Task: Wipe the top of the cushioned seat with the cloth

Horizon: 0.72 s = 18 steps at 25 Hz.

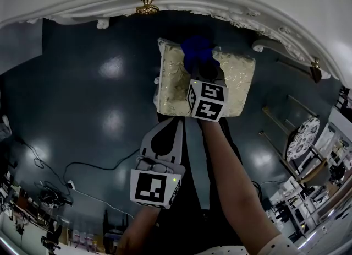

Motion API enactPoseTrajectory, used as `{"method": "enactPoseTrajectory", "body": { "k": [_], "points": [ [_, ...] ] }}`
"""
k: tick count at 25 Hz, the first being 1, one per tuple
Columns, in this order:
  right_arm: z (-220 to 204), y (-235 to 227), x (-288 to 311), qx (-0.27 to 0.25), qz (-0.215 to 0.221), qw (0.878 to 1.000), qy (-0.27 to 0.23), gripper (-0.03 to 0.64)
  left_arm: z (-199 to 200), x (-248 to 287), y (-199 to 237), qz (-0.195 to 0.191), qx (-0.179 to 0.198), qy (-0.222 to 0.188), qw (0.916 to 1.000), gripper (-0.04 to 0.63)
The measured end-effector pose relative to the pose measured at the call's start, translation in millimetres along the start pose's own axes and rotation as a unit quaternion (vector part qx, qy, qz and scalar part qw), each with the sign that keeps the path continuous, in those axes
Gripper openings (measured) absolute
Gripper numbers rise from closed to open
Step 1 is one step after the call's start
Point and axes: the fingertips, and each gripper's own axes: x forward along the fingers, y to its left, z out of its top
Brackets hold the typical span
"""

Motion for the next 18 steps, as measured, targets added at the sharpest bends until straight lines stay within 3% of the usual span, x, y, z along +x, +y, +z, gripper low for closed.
{"method": "enactPoseTrajectory", "body": {
  "k": [18],
  "points": [
    [4.8,43.9,6.4,-0.017,0.037,0.999,-0.004,0.06,-2.4,-8.5,10.9,0.01,-0.02,-0.009,0.9997,-0.003]
  ]
}}
